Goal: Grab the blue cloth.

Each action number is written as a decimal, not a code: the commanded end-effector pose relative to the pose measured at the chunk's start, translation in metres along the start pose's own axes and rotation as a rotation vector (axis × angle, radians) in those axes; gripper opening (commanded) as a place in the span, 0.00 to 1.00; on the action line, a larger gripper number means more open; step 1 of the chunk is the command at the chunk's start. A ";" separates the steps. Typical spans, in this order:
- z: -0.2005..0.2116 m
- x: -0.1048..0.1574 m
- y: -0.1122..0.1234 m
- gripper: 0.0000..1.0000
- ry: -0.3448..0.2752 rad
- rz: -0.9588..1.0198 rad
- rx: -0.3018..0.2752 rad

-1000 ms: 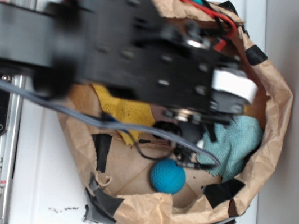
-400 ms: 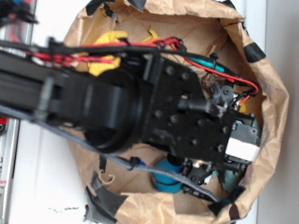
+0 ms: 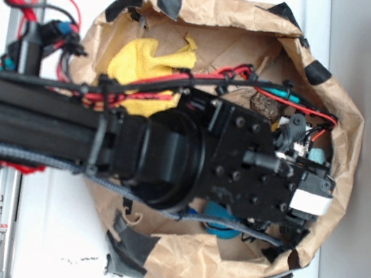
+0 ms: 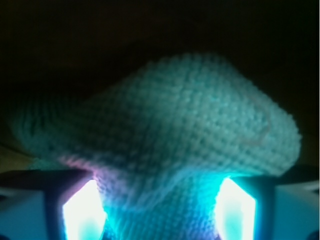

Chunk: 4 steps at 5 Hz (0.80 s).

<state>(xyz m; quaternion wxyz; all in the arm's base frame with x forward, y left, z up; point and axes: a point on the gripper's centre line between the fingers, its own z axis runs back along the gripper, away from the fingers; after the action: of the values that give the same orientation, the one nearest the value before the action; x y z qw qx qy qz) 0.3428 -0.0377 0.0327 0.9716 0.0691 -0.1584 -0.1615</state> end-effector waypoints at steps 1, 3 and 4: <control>0.010 -0.001 0.020 0.00 -0.048 0.099 -0.032; 0.051 -0.016 0.033 0.00 -0.036 0.191 -0.066; 0.105 -0.036 0.049 0.00 -0.012 0.179 -0.263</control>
<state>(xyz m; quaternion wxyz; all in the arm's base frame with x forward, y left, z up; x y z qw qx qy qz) 0.2806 0.0082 0.1082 0.9862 -0.0761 -0.1072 -0.1001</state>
